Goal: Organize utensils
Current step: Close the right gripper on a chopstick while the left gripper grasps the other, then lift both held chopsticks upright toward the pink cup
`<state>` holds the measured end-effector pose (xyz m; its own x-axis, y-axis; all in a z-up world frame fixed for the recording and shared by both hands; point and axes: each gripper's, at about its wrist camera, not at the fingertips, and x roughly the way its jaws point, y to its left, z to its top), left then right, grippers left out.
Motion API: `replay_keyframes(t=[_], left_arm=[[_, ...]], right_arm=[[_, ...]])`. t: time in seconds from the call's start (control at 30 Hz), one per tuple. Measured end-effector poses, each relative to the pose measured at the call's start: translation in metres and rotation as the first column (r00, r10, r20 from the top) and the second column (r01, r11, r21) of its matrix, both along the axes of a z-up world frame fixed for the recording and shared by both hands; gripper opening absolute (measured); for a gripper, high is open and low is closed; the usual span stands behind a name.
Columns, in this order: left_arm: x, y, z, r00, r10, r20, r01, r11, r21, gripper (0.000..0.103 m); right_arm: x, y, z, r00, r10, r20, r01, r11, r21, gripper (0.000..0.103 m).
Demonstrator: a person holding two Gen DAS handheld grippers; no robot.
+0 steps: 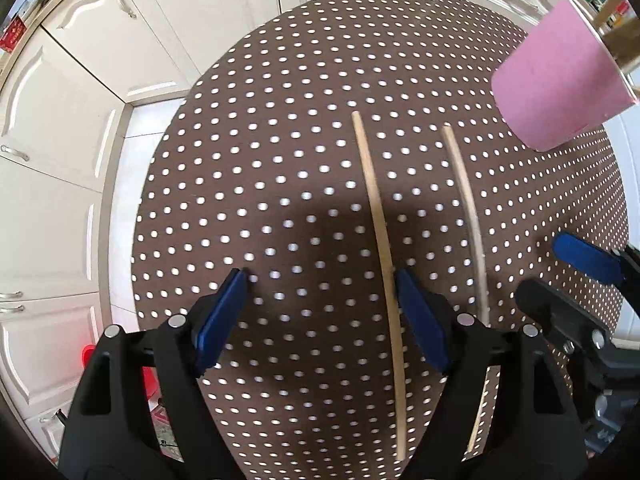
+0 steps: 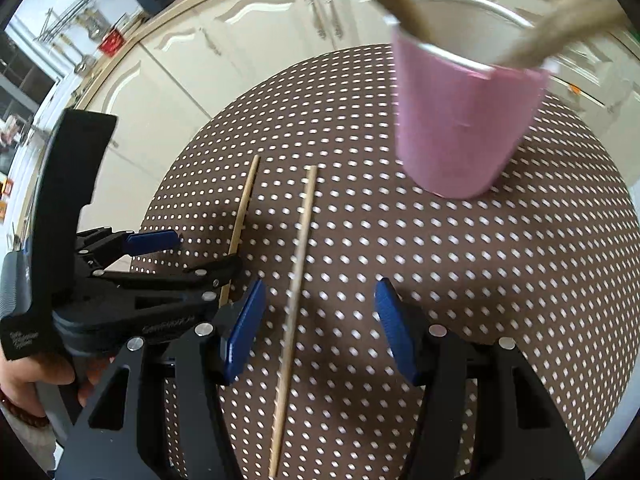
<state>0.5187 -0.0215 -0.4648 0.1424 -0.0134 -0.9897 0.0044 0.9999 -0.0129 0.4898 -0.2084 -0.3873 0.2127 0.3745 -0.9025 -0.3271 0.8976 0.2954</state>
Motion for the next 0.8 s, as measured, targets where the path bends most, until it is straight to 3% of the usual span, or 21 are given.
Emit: replay_keyframes(t=[0.3,0.47,0.53,0.8], left_arm=[[0.009,0.037,-0.004,1.000,0.019,-0.005,-0.019,0.999,-0.026,0.075],[0.022,0.041,-0.001,1.000,-0.001,0.000,0.001,1.000,-0.020,0.075],[0.033,0.035,0.005,1.000,-0.005,0.005,0.005,1.000,-0.020,0.075],[0.087,0.006,0.011,0.999,-0.032,0.035,0.033,0.999,-0.006,0.059]], right_arm=[[0.027,0.031,-0.016,0.997,0.064,-0.039,-0.066,0.997,-0.044,0.029],[0.037,0.039,-0.025,0.993,0.101,-0.061,-0.106,0.991,-0.085,0.019],[0.038,0.042,-0.025,0.992,0.119,-0.053,-0.124,0.985,-0.116,0.009],[0.034,0.029,-0.025,0.994,0.073,-0.081,-0.080,0.993,-0.092,0.004]])
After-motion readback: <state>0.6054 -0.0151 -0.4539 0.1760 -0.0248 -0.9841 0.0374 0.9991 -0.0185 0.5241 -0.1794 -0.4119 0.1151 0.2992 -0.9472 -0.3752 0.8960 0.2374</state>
